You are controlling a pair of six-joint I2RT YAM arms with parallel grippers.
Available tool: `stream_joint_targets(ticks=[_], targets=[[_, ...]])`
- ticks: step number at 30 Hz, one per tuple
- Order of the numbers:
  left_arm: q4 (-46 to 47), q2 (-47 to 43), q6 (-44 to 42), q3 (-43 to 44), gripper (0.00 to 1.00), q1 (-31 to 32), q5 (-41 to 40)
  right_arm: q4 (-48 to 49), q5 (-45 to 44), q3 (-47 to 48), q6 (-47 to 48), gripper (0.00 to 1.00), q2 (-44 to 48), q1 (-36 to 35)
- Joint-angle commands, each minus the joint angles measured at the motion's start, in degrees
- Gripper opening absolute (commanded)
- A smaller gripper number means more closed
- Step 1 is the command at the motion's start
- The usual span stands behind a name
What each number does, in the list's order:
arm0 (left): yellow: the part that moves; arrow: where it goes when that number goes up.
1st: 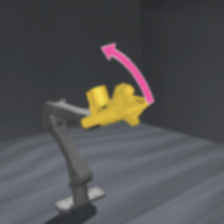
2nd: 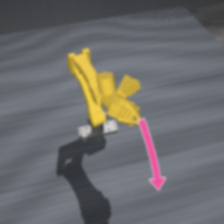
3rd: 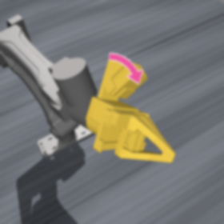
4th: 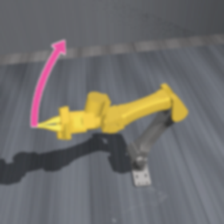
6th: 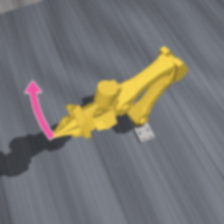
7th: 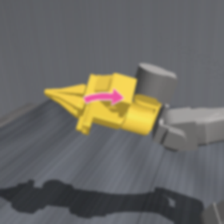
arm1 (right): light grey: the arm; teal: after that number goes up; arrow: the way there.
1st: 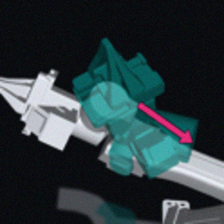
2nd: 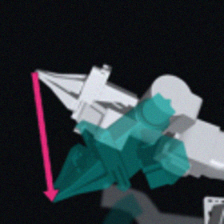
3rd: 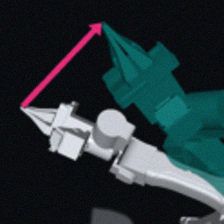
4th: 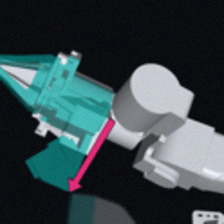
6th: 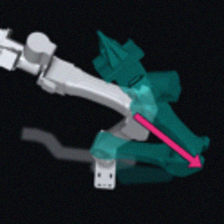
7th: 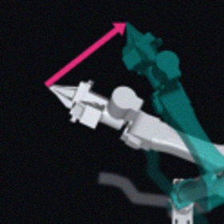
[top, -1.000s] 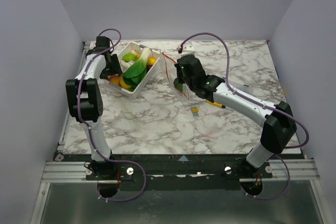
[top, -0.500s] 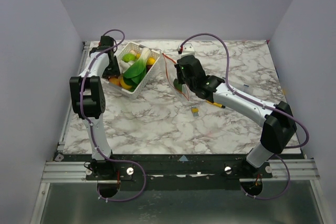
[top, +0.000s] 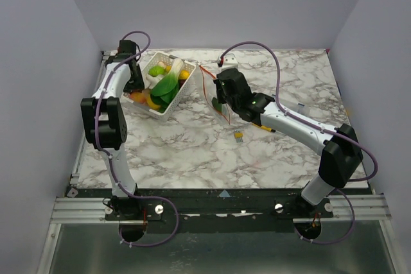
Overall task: Place the food in the zip-top bag and seal the zipper
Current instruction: Pick up the fake fruit from the bin.
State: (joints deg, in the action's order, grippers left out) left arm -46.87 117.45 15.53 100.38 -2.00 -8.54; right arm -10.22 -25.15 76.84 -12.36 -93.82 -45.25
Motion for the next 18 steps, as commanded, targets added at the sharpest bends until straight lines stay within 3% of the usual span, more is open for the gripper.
stream_joint_targets(ticks=[1,10,14,18], targets=[[-0.93,-7.62,-1.12,-0.70,0.00,0.07,-1.13,1.40,1.13,-0.77,0.07,0.01,1.89,0.43],[-2.54,-16.41,-1.42,-2.58,0.00,0.07,3.02,0.50,2.67,0.14,-0.73,0.01,1.48,0.44],[1.14,-25.89,1.25,-9.24,0.00,0.32,16.03,-0.15,3.50,0.29,-1.33,0.01,1.79,0.43],[13.42,-39.30,8.98,-21.44,0.00,1.81,31.39,-0.30,4.18,0.14,-1.79,0.01,1.99,0.43]])
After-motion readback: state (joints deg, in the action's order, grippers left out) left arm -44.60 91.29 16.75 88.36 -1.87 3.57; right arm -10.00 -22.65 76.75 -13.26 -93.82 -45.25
